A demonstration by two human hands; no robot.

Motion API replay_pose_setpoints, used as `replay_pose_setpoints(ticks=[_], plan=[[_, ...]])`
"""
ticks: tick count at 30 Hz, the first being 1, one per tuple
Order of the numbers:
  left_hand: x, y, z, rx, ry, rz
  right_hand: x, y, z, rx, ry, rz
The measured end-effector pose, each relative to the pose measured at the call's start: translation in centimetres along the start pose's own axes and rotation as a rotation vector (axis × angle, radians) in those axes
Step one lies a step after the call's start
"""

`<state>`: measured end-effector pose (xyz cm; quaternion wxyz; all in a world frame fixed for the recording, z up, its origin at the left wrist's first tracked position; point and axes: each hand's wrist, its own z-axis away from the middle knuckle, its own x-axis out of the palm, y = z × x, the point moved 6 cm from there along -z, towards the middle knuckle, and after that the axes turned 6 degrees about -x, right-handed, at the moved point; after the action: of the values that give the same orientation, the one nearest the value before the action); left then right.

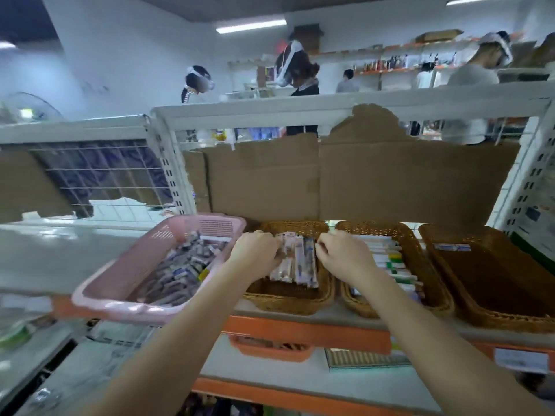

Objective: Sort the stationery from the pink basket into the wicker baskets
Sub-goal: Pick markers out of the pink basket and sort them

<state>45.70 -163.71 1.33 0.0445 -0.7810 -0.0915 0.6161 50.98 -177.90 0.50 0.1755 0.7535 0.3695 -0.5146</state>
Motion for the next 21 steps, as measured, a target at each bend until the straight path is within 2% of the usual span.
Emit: replay_pose_setpoints(ticks=[6,11,16,21], plan=[[0.2,-11.7,4.4,-0.127,-0.010,-0.050,2.2,-11.0,-5.0,-0.042,0.062,-0.051],[2.1,-19.0,6.9,-0.210,-0.054,-0.040,5.7,-17.9,-8.4,-0.131,-0.012,-0.086],[4.3,-23.4,7.8,-0.257,-0.076,-0.029,9.9,-21.0,-11.4,-0.147,-0.106,-0.083],[7.0,-26.1,6.3,-0.218,-0.128,-0.043,13.2,-21.3,-14.9,-0.155,-0.247,-0.047]])
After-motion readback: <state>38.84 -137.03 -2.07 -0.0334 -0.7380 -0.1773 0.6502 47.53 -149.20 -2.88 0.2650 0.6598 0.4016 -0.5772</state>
